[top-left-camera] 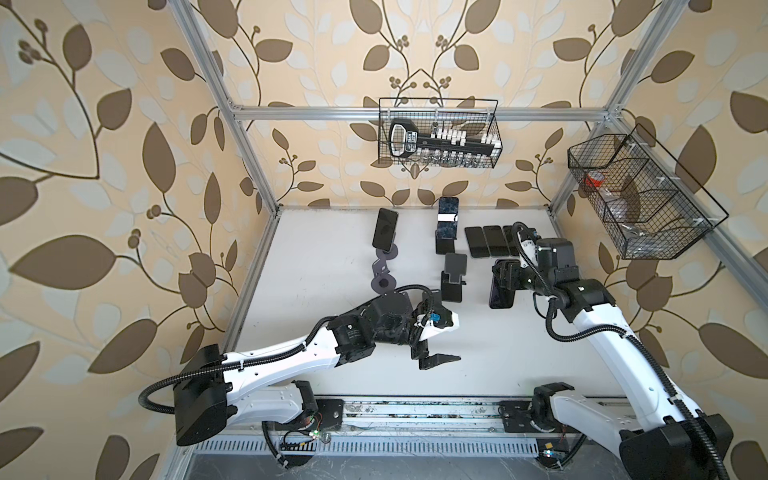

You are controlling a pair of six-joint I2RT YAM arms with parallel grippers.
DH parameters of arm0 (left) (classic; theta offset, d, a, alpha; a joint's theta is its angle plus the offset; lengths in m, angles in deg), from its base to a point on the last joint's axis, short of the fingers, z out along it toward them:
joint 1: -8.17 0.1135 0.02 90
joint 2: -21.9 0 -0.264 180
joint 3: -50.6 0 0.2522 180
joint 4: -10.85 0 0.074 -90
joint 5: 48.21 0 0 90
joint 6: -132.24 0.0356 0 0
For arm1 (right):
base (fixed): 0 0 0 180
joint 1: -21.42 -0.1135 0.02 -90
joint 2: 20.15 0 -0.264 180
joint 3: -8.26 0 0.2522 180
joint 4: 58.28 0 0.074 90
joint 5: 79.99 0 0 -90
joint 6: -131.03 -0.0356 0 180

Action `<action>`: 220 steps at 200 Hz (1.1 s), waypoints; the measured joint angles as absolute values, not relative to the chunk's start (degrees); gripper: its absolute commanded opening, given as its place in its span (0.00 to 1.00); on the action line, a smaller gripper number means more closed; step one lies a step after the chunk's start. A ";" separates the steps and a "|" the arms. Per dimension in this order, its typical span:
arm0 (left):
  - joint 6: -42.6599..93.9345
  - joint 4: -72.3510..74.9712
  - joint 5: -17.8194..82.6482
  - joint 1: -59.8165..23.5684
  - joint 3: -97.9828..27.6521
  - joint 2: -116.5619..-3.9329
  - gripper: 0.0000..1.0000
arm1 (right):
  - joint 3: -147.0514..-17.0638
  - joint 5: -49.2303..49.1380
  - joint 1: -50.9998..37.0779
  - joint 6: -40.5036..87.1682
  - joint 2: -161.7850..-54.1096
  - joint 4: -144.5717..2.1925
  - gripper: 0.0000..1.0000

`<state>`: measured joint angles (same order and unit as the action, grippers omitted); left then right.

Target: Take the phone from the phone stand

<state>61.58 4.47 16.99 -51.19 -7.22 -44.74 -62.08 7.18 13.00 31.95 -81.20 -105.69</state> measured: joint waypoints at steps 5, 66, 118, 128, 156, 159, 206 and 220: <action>61.60 4.31 17.23 -51.19 -7.22 -44.74 0.99 | -62.08 7.15 13.00 32.10 -81.20 -105.69 0.04; 64.37 4.12 22.15 -51.19 -7.72 -47.05 0.99 | -62.10 5.76 13.19 33.13 -82.06 -104.31 0.05; 67.94 3.26 26.23 -51.19 -16.99 -54.64 0.99 | -64.14 2.17 13.19 31.60 -82.47 -103.48 0.03; 69.12 3.48 26.19 -51.19 -19.00 -55.88 0.99 | -64.14 2.08 13.19 31.58 -82.08 -103.46 0.03; 71.65 3.90 25.47 -51.17 -23.11 -59.16 0.99 | -64.14 3.15 13.19 31.64 -80.39 -103.74 0.03; 71.91 3.90 25.40 -51.17 -23.48 -59.51 0.99 | -64.14 3.35 13.19 31.67 -80.18 -103.79 0.03; 72.83 4.69 24.03 -51.10 -24.11 -60.82 0.99 | -64.14 6.37 13.19 33.09 -78.27 -107.11 0.03; 73.47 5.30 24.00 -51.10 -23.35 -60.54 0.99 | -64.14 7.02 13.19 33.66 -78.30 -108.70 0.03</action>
<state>73.47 5.30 24.00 -51.10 -23.35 -60.54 -64.14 7.02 13.19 33.66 -78.30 -108.70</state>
